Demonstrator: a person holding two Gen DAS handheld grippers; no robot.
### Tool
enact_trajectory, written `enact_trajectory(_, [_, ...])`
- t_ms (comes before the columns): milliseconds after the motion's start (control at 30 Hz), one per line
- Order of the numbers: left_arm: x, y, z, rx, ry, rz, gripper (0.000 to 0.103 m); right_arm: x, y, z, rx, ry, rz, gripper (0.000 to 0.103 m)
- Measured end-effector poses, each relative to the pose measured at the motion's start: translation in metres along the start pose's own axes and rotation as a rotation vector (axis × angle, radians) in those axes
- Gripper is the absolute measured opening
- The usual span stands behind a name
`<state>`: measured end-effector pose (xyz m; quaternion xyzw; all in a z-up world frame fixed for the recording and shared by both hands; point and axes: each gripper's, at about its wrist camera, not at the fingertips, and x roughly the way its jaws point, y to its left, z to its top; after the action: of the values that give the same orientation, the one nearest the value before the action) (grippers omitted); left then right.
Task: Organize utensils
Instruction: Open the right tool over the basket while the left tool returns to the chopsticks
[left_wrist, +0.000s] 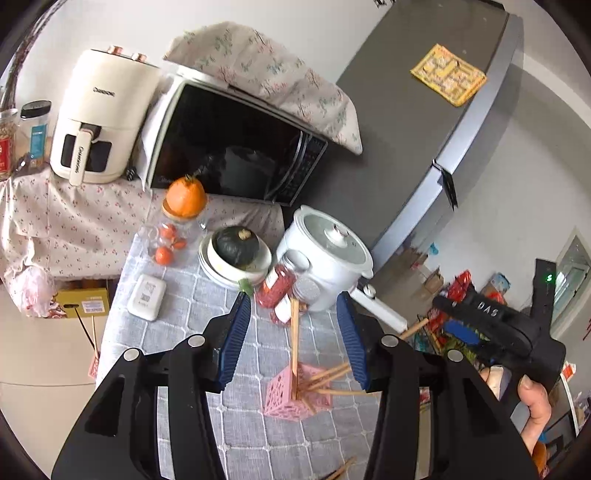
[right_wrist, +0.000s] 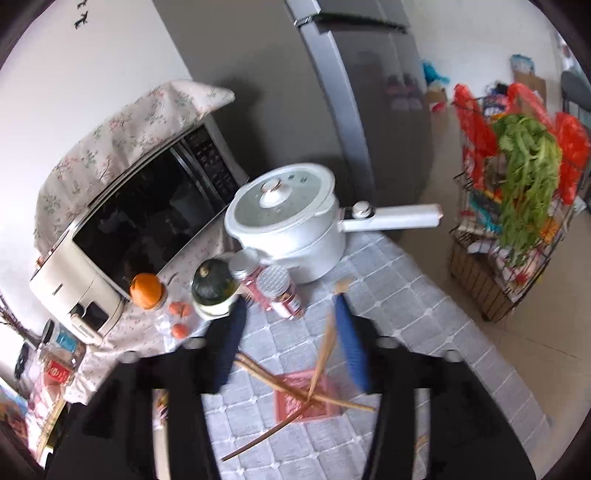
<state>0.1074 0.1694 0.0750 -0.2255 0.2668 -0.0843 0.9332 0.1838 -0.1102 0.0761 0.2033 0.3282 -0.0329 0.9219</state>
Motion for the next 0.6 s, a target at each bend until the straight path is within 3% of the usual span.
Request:
enact_trajectory(133, [0.006,-0.017,-0.015,0.070,0.046,-0.003,0.055,-0.023,-0.024,-0.013,0.015,-0.049,-0.025,0.081])
enact_trajectory(233, [0.010,-0.035,-0.032,0.140,0.082,-0.004,0.062,-0.039,-0.059,-0.035,0.088,-0.052,-0.035,0.089])
enact_trajectory(333, [0.016,-0.054,-0.052,0.219,0.122,-0.007,0.077,-0.040,-0.109,-0.070,0.197,0.031,-0.029,0.092])
enact_trajectory(500, [0.037,-0.079,-0.087,0.334,0.221,-0.017,0.083,-0.023,-0.186,-0.135,0.340,0.209,-0.062,0.092])
enact_trajectory(600, [0.050,-0.087,-0.105,0.379,0.277,-0.008,0.084,-0.013,-0.228,-0.171,0.458,0.272,-0.057,0.092])
